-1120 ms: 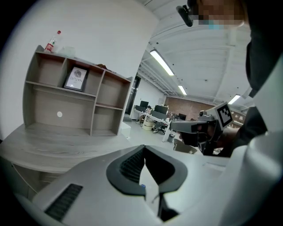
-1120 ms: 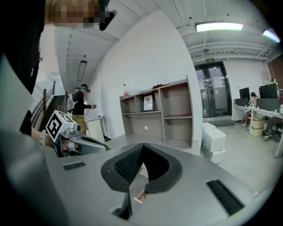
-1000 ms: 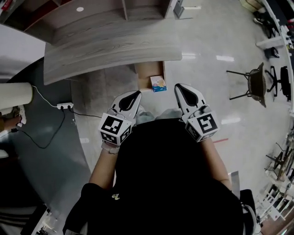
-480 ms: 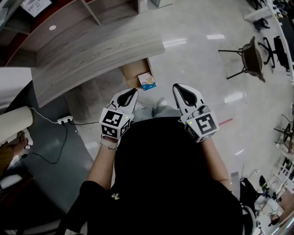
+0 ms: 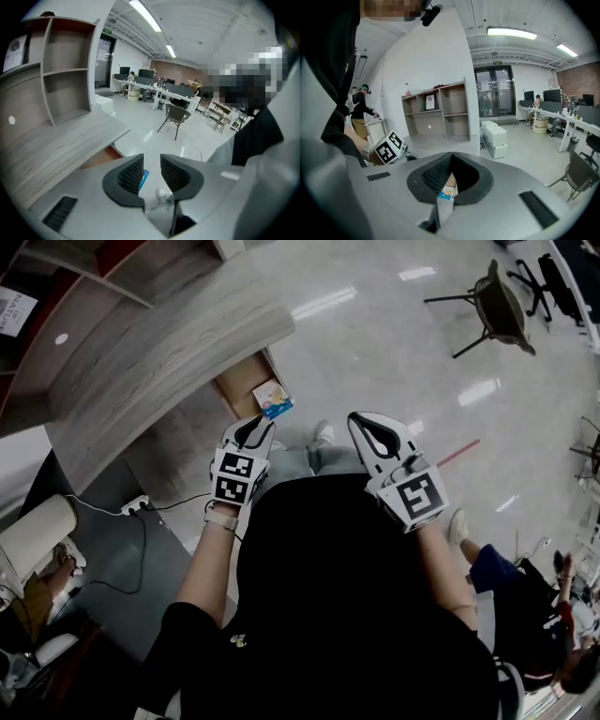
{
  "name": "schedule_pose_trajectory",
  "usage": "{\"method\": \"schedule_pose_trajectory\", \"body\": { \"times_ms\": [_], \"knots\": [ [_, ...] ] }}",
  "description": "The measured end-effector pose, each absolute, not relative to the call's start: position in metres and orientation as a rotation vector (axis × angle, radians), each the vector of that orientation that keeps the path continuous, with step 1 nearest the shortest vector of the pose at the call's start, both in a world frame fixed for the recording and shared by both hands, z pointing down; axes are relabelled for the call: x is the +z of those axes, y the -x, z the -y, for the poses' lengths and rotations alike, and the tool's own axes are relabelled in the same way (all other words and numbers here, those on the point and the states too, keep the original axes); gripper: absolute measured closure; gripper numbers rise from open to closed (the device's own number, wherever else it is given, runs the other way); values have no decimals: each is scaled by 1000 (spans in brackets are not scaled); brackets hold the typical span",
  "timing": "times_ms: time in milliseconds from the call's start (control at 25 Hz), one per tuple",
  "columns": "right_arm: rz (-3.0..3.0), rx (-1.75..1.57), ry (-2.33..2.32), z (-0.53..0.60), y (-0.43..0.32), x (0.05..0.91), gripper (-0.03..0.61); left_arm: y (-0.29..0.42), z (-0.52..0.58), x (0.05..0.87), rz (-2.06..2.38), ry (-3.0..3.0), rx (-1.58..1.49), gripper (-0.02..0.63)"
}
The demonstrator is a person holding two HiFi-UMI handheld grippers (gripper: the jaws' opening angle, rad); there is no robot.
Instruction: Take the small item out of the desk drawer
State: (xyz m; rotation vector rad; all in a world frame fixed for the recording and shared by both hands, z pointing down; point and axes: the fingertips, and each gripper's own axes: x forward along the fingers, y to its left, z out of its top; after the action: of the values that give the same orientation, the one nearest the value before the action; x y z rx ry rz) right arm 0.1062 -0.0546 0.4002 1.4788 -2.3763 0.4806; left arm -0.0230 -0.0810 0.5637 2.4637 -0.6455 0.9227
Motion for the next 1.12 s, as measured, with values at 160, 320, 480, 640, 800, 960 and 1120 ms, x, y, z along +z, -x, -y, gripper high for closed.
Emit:
{"method": "schedule_pose_trajectory", "body": {
  "times_ms": [160, 320, 480, 640, 800, 960, 1120],
  "knots": [
    [2318, 529, -1516, 40, -134, 415, 581, 10, 76, 609, 602, -2443, 1061, 458],
    [2258, 570, -1545, 28, -156, 429, 581, 4, 81, 654, 588, -2438, 1172, 419],
    [2192, 605, -1564, 16, -180, 439, 581, 0, 85, 696, 552, -2413, 1336, 379],
    [2138, 603, -1561, 5, -196, 447, 581, -3, 87, 733, 522, -2394, 1456, 359],
    [2091, 629, -1561, -2, -208, 457, 581, -6, 91, 769, 491, -2386, 1574, 339],
    [2065, 646, -1575, -6, -216, 464, 581, -5, 94, 797, 498, -2358, 1655, 324],
    [2043, 648, -1583, -12, -218, 469, 581, 4, 95, 816, 507, -2348, 1737, 324]
  ]
}}
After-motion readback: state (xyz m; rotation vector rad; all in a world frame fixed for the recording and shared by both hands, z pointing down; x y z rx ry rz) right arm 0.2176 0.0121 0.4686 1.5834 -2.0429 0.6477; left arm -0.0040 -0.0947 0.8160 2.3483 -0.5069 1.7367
